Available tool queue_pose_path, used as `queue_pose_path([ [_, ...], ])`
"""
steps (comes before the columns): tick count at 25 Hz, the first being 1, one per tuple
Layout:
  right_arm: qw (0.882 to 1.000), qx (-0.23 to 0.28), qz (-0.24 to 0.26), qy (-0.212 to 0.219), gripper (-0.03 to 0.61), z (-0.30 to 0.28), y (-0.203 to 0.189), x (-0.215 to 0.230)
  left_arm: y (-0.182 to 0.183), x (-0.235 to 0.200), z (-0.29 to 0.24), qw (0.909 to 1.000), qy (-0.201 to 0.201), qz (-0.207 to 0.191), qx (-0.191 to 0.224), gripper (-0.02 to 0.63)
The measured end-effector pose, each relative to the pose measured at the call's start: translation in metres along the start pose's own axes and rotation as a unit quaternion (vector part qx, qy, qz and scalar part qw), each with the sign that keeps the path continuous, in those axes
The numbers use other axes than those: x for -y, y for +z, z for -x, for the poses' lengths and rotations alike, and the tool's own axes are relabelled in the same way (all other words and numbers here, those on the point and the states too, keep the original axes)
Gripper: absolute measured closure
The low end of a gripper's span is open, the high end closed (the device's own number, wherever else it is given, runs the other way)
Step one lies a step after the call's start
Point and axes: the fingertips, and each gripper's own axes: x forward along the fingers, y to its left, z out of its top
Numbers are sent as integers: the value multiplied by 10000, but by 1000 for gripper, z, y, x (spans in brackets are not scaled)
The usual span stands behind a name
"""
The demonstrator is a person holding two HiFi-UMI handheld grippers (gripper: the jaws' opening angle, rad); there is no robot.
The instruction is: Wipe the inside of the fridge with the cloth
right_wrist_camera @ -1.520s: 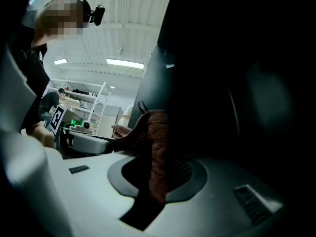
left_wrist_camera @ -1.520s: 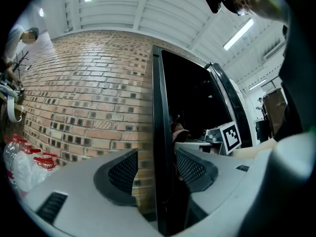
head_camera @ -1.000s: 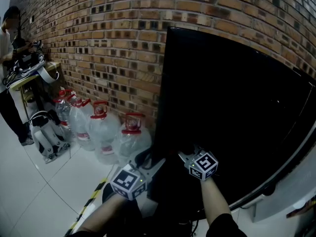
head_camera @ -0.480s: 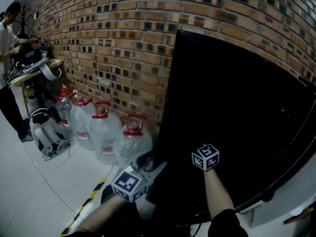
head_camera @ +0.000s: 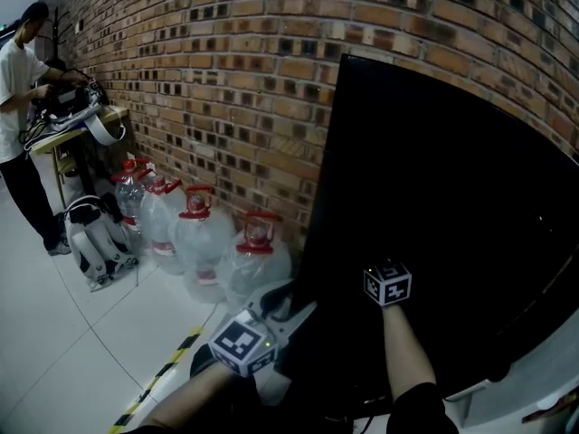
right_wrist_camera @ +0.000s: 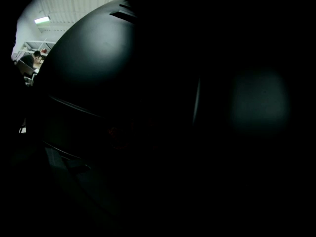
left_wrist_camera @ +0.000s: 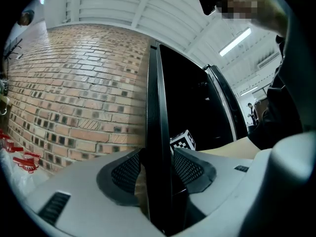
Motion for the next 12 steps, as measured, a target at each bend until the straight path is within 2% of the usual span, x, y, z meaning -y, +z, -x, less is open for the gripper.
queue_pose_path([
  [6, 9996, -71, -96, -271, 505, -17, -6, 21, -2, -7, -6, 9999, 56, 79, 102, 397],
  [12, 9974, -288, -215, -629, 505, -31, -15, 48, -3, -6, -9, 10000, -39, 17, 27, 394],
])
